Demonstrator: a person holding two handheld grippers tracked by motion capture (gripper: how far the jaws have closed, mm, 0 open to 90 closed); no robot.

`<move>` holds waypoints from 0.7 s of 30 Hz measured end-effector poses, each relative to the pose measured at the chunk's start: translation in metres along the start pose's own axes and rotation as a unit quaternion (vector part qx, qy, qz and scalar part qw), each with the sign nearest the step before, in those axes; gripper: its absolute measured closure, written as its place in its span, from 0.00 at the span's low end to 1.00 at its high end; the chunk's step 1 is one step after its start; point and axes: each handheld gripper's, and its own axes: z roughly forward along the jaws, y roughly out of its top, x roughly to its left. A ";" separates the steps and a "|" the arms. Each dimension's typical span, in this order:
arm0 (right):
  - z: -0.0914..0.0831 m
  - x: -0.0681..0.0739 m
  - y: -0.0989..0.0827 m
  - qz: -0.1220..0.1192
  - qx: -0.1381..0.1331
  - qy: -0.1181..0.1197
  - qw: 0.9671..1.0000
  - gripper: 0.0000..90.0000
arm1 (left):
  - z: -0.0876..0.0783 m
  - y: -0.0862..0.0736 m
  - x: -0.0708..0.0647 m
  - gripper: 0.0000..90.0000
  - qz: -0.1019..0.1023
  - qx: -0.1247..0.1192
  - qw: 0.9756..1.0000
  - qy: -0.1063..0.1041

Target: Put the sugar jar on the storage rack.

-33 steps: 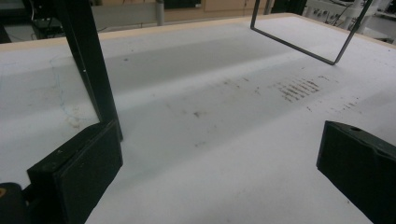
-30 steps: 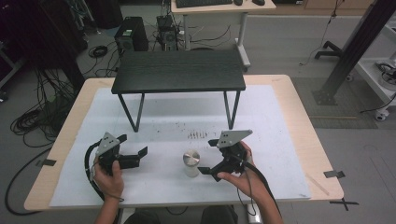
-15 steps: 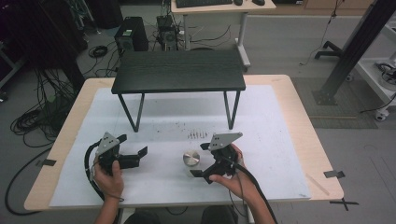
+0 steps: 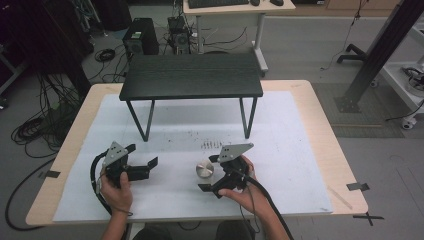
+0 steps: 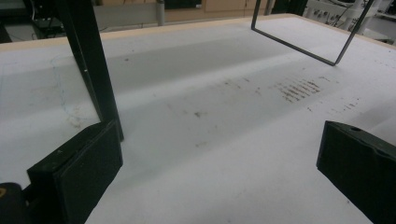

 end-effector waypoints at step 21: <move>0.003 0.001 0.002 -0.001 0.000 0.002 1.000 0.01 | 0.000 0.000 0.000 0.01 -0.001 0.002 1.000 0.000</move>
